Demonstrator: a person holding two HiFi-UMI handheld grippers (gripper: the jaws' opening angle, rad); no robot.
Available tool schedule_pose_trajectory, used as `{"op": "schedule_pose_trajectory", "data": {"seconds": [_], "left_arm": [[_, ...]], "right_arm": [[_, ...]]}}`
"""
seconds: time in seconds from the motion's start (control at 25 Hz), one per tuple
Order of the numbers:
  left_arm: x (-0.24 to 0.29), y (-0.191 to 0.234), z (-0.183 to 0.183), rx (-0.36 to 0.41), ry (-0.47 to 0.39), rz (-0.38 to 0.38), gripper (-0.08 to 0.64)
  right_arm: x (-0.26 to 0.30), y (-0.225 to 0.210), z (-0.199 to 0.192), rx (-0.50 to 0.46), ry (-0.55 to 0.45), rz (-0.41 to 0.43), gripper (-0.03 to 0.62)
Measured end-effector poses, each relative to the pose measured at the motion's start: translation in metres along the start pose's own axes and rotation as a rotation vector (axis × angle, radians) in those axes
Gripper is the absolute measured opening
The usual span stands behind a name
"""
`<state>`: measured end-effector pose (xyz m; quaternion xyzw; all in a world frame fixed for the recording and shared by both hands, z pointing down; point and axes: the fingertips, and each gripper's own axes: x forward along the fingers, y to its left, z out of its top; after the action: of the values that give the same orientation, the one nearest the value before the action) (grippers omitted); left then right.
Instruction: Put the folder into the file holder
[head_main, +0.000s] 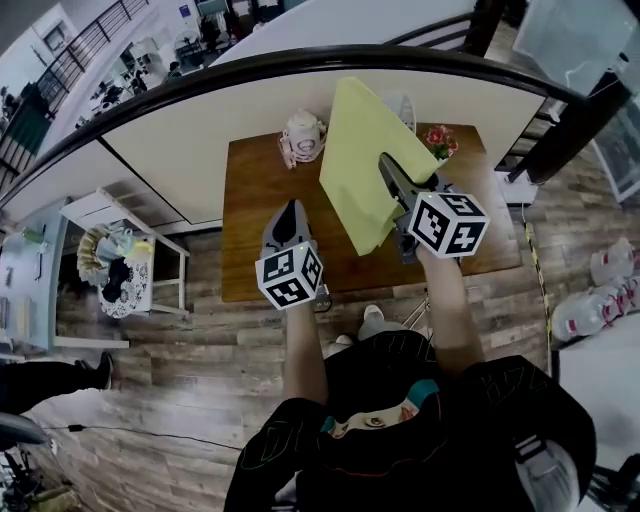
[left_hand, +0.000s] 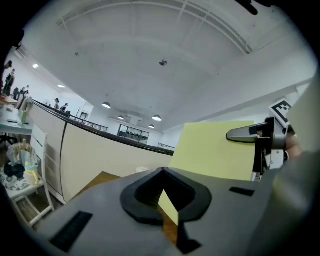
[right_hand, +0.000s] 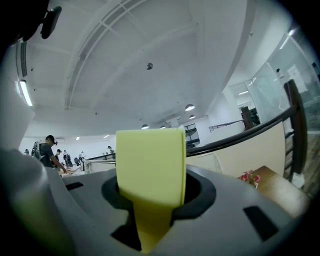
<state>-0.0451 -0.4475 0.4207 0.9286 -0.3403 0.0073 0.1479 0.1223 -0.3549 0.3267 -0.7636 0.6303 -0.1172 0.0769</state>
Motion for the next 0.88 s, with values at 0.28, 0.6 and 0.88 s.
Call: {"op": "schedule_pose_trajectory", "data": {"seconds": [0.28, 0.6, 0.88], "left_arm": [[0.02, -0.064, 0.006, 0.011, -0.016, -0.137, 0.001], [0.04, -0.091, 0.009, 0.0, -0.022, -0.197, 0.001], [0.054, -0.096, 0.012, 0.0, -0.03, -0.187, 0.0]], "right_arm": [[-0.051, -0.043, 0.032, -0.019, -0.069, -0.12, 0.166], [-0.083, -0.079, 0.051, -0.047, -0.1, -0.233, 0.166], [-0.07, -0.091, 0.057, -0.096, -0.076, -0.242, 0.166]]}}
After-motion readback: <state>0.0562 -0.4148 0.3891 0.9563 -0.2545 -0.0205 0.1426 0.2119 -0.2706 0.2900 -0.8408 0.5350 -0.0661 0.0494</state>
